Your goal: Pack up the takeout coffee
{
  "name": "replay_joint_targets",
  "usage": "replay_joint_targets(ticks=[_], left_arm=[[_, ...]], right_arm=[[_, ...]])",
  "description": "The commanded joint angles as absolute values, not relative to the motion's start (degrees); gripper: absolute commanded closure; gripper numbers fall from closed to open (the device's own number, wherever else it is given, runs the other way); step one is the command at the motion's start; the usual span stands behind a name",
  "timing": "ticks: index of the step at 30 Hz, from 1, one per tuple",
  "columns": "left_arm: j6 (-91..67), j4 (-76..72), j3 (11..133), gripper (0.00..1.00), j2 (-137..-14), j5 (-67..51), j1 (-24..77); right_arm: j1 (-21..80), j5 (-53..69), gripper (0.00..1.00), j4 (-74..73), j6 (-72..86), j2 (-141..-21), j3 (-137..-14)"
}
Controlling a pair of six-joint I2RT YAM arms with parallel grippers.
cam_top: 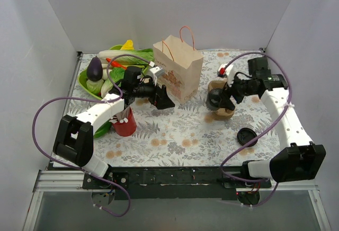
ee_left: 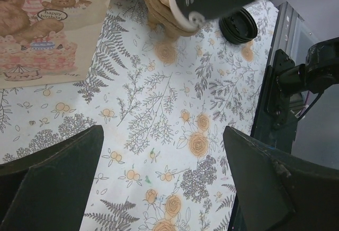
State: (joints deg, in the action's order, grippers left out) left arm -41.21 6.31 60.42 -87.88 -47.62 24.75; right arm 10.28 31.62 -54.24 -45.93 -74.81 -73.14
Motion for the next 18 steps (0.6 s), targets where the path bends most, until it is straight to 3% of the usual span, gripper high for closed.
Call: replay_joint_targets(ticks=[1,8,18], left_arm=[[-42.5,4.9,62.1,0.02,-87.5,-48.8,24.8],[-43.9,3.2,60.9,0.02,-87.2,-48.9,24.7],[-44.0,2.8,60.2,0.02,-86.7,-47.6,24.8]], right_arm=[[0.6,34.8,0.38,-54.8,-40.3,-76.3,-81.3],[-18.3,34.5,0.42,-56.3,-35.5,-83.0,-87.6],[-27.8,21.9,0.44,-54.7,-34.0,-91.7,-87.6]])
